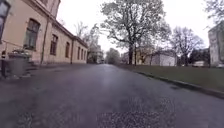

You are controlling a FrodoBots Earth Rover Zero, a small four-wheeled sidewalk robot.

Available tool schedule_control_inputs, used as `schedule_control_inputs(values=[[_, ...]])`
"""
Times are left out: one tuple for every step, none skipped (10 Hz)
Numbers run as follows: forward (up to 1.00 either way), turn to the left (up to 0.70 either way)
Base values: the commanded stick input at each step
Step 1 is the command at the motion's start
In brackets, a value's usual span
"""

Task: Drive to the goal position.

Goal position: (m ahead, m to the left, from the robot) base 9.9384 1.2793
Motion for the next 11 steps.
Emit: schedule_control_inputs(values=[[0.85,0.00],[0.85,0.00],[0.85,0.00],[0.85,0.00],[0.85,0.00],[0.85,0.00],[0.85,0.00],[0.85,0.00],[0.85,0.00],[0.85,0.00],[0.85,0.00]])
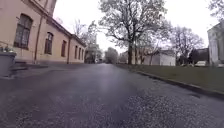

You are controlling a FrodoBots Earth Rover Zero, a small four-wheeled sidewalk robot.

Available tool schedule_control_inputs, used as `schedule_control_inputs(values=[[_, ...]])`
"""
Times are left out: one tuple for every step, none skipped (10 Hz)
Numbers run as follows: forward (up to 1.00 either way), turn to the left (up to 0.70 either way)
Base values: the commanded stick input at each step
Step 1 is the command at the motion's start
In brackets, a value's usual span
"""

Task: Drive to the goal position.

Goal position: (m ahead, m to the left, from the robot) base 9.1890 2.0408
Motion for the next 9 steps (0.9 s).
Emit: schedule_control_inputs(values=[[0.85,0.00],[0.85,0.00],[0.85,0.00],[0.85,0.00],[0.85,0.00],[0.85,0.00],[0.85,0.00],[0.85,0.00],[0.85,0.00]])
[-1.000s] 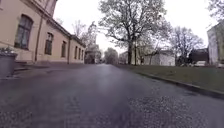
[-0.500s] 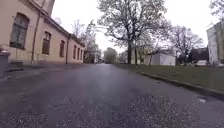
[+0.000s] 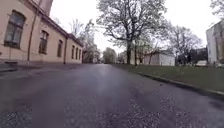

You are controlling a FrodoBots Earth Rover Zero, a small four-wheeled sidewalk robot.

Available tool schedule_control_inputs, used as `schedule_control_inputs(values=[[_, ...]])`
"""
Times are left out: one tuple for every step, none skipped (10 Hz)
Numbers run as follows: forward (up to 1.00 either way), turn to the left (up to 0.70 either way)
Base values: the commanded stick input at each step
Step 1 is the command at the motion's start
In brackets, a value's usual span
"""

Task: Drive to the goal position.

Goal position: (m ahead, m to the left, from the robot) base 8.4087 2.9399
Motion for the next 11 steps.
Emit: schedule_control_inputs(values=[[0.85,0.00],[0.85,0.00],[0.85,0.00],[0.85,0.34],[0.85,0.34],[0.85,0.34],[0.85,0.34],[0.85,0.00],[0.85,0.00],[0.85,0.00],[0.85,0.00]])
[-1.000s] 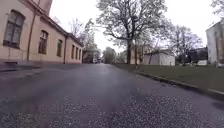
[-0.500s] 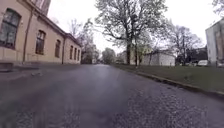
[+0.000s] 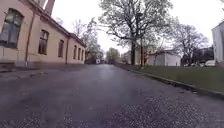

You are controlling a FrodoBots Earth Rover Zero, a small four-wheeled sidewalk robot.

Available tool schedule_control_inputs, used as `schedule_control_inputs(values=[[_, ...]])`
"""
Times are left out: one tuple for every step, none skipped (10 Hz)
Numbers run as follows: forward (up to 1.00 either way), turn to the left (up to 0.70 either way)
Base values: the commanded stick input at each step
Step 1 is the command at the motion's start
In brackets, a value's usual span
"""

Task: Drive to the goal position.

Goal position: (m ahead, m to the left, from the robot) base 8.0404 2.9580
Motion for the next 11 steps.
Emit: schedule_control_inputs(values=[[0.85,0.00],[0.85,0.00],[0.85,0.00],[0.85,0.00],[0.85,0.00],[0.85,0.00],[0.85,0.00],[0.85,0.00],[0.85,0.00],[0.85,0.00],[0.85,0.00]])
